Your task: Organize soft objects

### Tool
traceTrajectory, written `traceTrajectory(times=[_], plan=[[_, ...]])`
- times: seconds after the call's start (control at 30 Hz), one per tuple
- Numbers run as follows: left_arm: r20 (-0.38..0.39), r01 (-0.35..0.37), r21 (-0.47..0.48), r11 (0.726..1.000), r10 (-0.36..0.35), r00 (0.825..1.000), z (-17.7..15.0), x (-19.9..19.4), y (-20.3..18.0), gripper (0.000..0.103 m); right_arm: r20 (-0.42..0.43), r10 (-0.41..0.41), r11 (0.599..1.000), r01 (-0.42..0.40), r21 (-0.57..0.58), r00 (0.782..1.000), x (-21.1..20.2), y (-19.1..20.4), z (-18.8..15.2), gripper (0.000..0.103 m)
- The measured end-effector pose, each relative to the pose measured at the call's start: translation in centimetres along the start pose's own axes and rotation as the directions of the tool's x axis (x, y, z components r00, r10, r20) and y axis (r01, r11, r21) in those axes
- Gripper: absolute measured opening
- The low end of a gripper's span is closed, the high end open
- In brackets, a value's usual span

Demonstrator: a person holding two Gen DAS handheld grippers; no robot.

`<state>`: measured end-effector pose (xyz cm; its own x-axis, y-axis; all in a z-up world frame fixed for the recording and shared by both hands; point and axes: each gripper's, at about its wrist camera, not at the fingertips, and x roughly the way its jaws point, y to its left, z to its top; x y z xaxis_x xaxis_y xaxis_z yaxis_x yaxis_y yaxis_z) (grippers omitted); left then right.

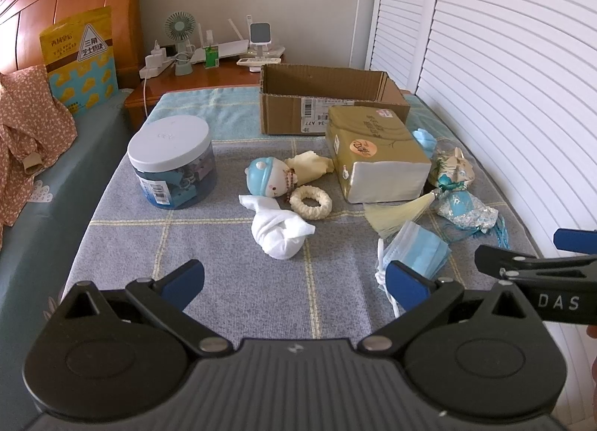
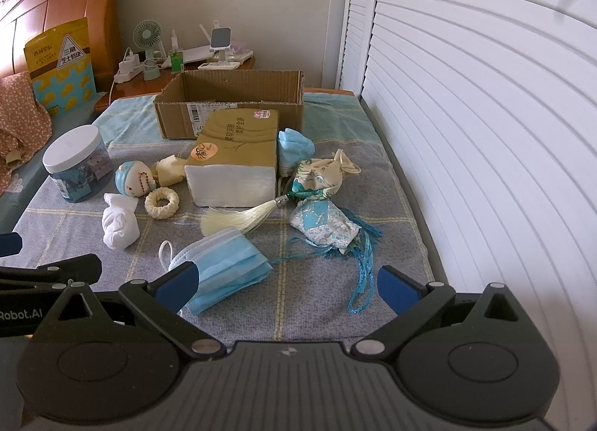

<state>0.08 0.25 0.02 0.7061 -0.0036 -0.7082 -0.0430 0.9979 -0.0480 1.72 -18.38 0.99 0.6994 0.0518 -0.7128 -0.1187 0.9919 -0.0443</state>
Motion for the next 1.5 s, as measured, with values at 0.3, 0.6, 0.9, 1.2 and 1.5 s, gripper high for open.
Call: traceTrajectory(times=[0.3,0.6,0.9,1.2,1.5], plan=[[-0.002,0.001,0.0,1.0,-0.001,1.0,0.01,0.03,0.0,0.102,-0.001,-0.001,1.0,0.001,-0.002,1.0,0.02,-0.04,0.01,0.103],[-0.001,0.0,0.0,1.0,0.0,1.0,-0.01,0.04,-0.04,0.102,-0.001,-0.003,1.0,0.003,-0.001,1.0,0.11,-0.22,0.03,0.103],[-0.002,0.0,0.0,1.0,0.0,1.0,-0.02,0.04,-0.05,0.102,-0.002,-0.005,1.0,0.005,-0.002,1.0,0.08,-0.22,0.1,0.103],[-0.002,0.0,0.0,1.0,0.0,1.0,-0.05,0.08,-0.09,0.102,-0.005,-0.007,1.0,0.007,-0.002,1.0,0.06,-0.11,0.14,0.103],[-0.002,0.001,-0.001,1.0,-0.001,1.0,-0.07,0.09,-0.21,0.102,-0.004,-0.008,1.0,0.008,-0.002,1.0,0.07,-0.18,0.16,0.103]])
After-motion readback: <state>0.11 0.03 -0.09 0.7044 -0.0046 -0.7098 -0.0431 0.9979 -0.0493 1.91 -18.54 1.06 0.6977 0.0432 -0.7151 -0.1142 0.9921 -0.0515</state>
